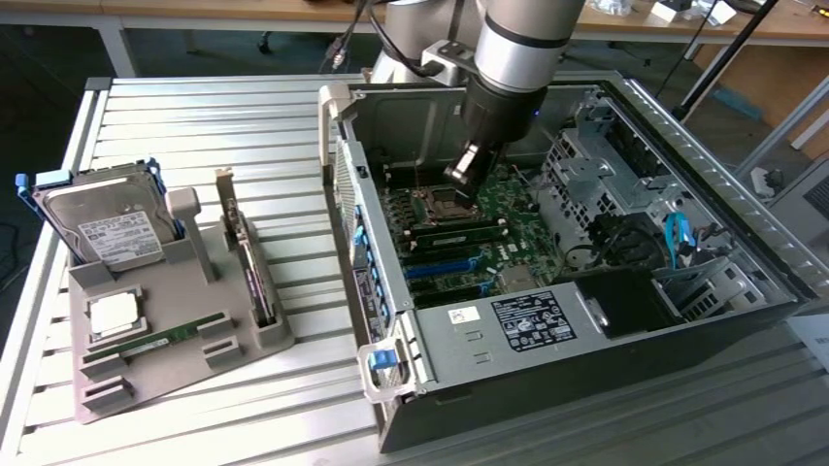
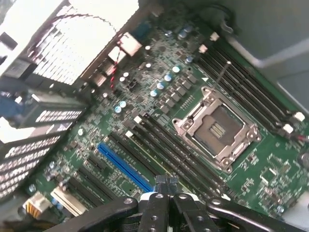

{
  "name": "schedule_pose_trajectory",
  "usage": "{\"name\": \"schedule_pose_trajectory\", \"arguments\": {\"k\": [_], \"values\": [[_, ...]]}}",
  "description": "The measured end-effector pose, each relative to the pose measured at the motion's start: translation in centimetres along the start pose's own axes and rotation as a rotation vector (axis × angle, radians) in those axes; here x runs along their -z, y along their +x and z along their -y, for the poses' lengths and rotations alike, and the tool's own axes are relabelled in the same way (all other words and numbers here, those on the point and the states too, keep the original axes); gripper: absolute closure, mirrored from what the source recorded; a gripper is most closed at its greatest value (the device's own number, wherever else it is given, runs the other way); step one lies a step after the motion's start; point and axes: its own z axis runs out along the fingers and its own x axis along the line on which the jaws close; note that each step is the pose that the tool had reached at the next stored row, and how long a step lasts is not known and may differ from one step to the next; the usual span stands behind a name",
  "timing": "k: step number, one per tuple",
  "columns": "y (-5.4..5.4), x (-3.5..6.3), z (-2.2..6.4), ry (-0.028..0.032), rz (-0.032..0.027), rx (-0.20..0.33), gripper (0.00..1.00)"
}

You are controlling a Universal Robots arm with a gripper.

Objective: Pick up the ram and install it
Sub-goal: 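Press down the ram until it locks into place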

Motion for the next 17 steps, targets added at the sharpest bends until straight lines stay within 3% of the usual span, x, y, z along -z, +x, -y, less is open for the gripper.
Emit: {"name": "schedule_pose_trajectory", "arguments": {"k": [10,13,17], "values": [[0.0,-0.09,0.0,-0.001,-0.0039,-0.212,0.9],[0.0,-0.13,0.0,-0.0016,-0.0059,-0.324,0.9],[0.0,-0.17,0.0,-0.0021,-0.0078,-0.424,0.9]]}}
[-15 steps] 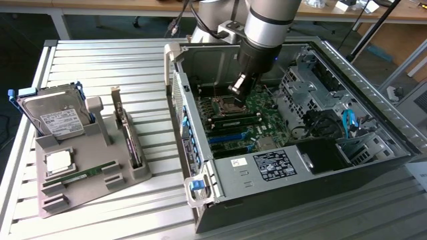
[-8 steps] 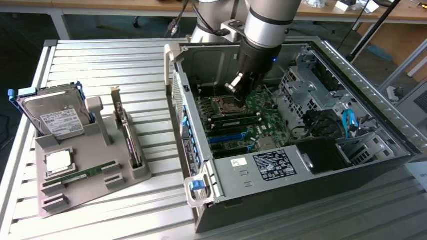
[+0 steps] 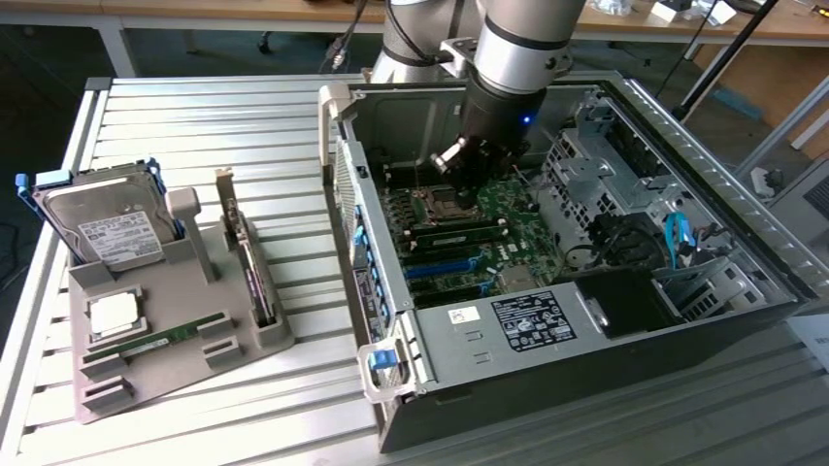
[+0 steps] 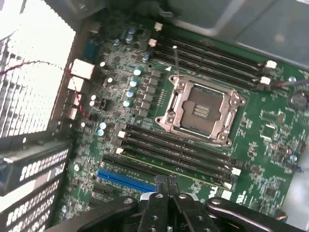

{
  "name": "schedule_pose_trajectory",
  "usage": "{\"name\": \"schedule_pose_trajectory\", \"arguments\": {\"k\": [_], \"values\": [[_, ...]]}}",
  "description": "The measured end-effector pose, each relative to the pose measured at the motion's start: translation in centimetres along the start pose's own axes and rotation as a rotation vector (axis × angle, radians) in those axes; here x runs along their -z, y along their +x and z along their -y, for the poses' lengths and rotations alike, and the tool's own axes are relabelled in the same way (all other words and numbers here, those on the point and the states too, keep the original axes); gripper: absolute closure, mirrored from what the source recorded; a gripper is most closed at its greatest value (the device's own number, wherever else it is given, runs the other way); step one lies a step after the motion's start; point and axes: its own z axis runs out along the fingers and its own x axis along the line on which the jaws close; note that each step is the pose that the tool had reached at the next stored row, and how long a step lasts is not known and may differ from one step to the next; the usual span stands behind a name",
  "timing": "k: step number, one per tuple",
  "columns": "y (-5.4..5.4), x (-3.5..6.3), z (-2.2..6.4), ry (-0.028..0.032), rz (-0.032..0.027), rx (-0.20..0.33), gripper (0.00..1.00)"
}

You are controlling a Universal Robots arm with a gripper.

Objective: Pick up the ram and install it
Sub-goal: 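Press down the ram until it locks into place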

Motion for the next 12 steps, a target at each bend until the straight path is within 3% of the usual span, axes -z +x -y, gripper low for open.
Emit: {"name": "schedule_pose_trajectory", "arguments": {"k": [4,8,9,12], "values": [[0.0,-0.05,0.0,-0.0006,-0.0025,-0.14,0.9],[0.0,-0.08,0.0,-0.0011,-0.0045,-0.244,0.9],[0.0,-0.08,0.0,-0.0013,-0.0048,-0.265,0.9],[0.0,-0.08,0.0,-0.0014,-0.0049,-0.266,0.9]]}}
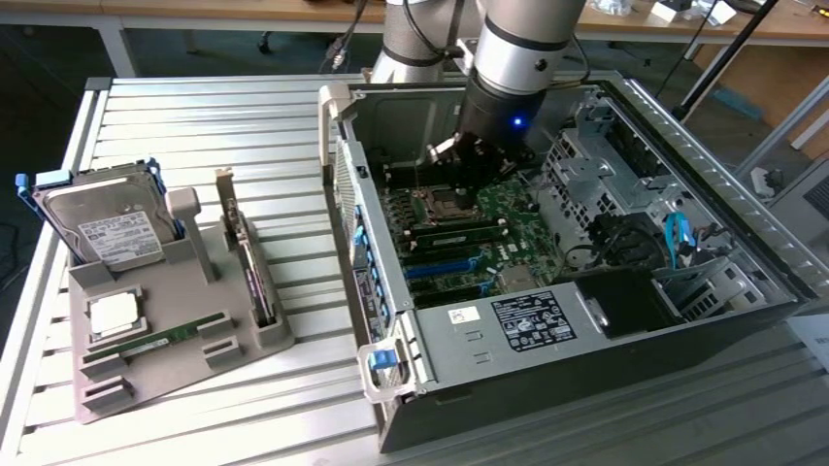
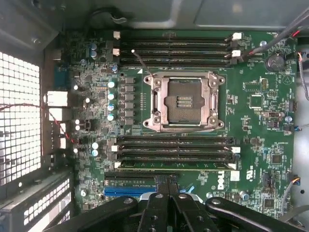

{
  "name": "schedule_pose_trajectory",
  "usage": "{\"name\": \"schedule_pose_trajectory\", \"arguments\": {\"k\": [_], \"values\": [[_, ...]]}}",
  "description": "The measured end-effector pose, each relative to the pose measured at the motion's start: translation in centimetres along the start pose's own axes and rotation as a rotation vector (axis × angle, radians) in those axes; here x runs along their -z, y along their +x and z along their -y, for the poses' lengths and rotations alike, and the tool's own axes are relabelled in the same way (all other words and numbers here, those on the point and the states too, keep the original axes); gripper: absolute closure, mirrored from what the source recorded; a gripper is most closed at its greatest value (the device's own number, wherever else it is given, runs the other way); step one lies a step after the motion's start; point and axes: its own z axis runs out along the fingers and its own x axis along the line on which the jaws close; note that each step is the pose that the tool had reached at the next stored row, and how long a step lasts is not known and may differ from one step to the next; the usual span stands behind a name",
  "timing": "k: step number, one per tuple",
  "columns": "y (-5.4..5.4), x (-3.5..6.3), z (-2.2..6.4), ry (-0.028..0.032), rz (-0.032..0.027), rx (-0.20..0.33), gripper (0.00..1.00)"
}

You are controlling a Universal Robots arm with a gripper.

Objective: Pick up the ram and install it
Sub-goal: 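Press down the ram until it locks into place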

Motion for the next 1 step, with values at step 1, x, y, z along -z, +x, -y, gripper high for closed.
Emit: {"name": "schedule_pose_trajectory", "arguments": {"k": [1], "values": [[0.0,0.0,0.0,0.0,0.0,0.0,0.9]]}}
